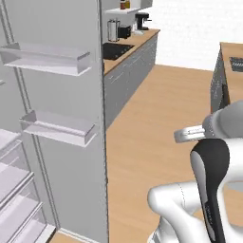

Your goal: Take the strawberry from the fridge and place it on top of the pancake, located on the dining counter.

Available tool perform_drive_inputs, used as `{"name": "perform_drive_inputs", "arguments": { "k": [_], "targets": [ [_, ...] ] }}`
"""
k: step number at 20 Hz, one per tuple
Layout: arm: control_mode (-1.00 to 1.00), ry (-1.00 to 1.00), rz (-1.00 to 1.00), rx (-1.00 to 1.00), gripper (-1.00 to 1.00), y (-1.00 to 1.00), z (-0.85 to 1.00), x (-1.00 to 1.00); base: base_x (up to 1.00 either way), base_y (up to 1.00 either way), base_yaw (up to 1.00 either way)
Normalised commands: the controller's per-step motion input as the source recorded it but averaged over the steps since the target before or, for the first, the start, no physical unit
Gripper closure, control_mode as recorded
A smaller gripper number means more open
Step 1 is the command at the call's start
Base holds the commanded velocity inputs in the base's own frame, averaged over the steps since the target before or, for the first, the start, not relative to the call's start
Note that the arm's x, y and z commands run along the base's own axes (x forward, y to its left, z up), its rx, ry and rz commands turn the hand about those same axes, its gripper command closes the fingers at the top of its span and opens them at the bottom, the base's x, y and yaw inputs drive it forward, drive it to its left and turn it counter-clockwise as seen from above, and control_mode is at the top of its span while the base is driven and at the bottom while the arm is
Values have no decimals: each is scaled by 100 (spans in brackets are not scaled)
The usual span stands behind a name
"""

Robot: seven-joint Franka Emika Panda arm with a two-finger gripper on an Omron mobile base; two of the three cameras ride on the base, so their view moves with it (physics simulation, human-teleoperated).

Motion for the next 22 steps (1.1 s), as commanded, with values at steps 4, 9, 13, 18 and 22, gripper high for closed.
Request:
{"name": "perform_drive_inputs", "arguments": {
  "k": [4,9,13,18,22],
  "targets": [
    [100,0,0,0,100,0,0,0,1,-87,-65],
    [100,0,0,0,100,0,0,0,9,-100,-45],
    [100,0,0,0,100,0,0,0,11,-100,-27],
    [100,0,0,0,100,0,0,0,9,-100,-22],
    [100,0,0,0,100,0,0,0,19,-100,-13]
  ]
}}
